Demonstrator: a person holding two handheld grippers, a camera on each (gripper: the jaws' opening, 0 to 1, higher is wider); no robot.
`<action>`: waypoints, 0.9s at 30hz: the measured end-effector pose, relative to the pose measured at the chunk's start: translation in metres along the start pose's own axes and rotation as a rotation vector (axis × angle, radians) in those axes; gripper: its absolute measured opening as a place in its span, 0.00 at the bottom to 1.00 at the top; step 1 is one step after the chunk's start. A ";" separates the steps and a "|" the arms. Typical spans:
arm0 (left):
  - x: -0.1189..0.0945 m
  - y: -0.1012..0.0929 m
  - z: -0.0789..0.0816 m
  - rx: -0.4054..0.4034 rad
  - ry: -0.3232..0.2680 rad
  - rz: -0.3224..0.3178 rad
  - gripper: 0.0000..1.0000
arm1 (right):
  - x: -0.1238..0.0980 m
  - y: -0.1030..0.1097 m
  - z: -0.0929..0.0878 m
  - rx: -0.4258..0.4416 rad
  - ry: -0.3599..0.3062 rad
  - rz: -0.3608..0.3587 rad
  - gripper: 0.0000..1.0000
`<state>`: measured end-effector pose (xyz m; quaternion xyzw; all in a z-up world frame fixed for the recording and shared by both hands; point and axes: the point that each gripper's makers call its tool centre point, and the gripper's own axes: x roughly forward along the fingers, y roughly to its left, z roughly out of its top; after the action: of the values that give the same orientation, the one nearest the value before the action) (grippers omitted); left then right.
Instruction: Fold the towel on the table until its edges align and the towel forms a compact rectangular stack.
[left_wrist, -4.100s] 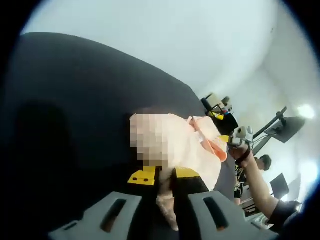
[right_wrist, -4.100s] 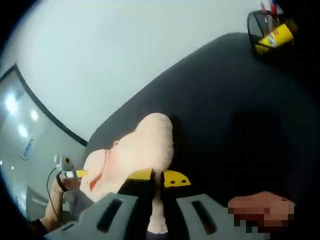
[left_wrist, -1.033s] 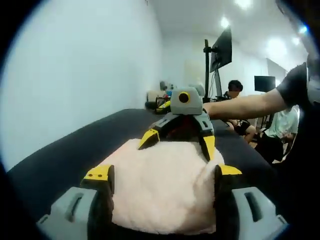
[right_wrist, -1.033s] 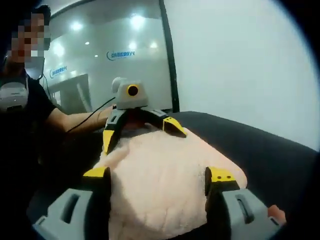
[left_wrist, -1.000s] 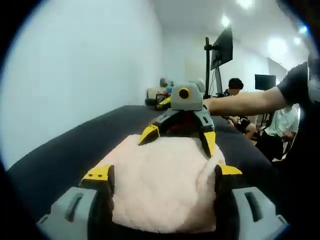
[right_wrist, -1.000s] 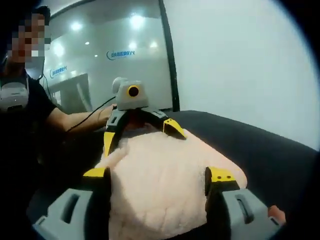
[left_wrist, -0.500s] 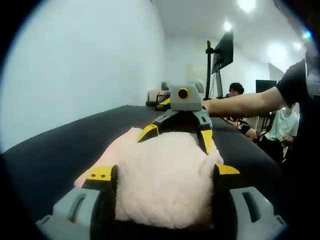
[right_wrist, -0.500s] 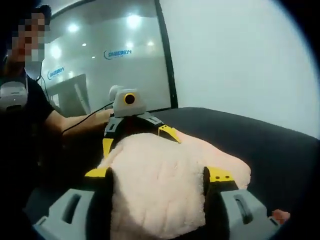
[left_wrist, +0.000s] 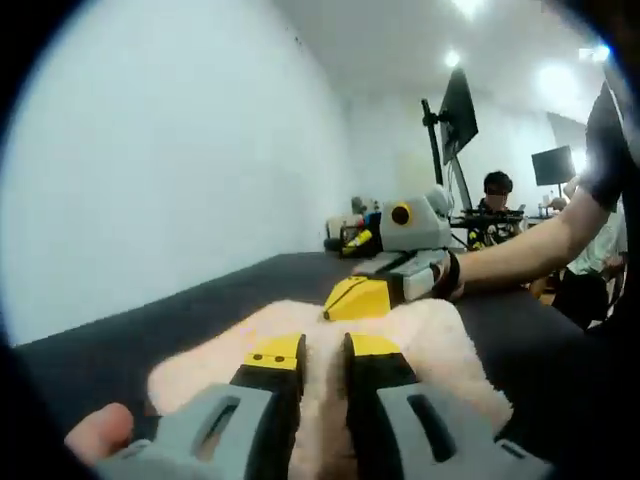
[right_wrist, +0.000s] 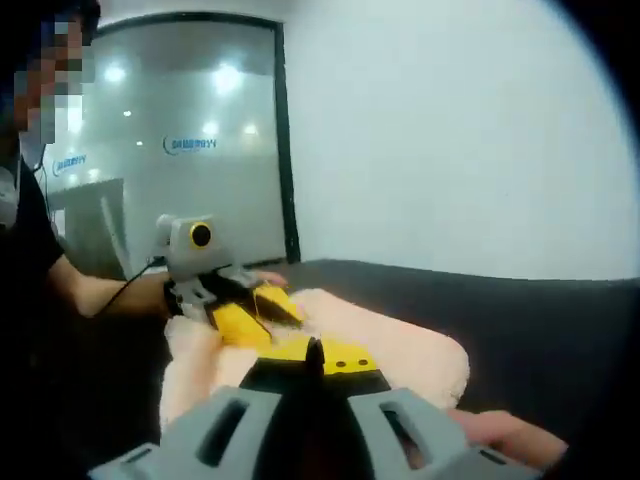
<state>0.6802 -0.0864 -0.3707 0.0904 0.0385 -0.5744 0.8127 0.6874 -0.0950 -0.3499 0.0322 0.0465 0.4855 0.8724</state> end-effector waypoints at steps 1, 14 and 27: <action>0.000 -0.002 0.002 0.010 -0.008 0.000 0.11 | 0.001 -0.006 -0.021 -0.005 0.115 -0.034 0.00; -0.004 0.005 -0.014 -0.092 0.065 0.015 0.02 | 0.005 -0.001 -0.033 0.035 0.192 -0.061 0.00; -0.007 0.007 0.007 -0.032 0.010 -0.005 0.11 | -0.010 -0.003 -0.003 0.096 0.024 -0.001 0.14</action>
<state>0.6839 -0.0792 -0.3621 0.0800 0.0520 -0.5754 0.8123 0.6847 -0.1049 -0.3525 0.0680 0.0803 0.4826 0.8695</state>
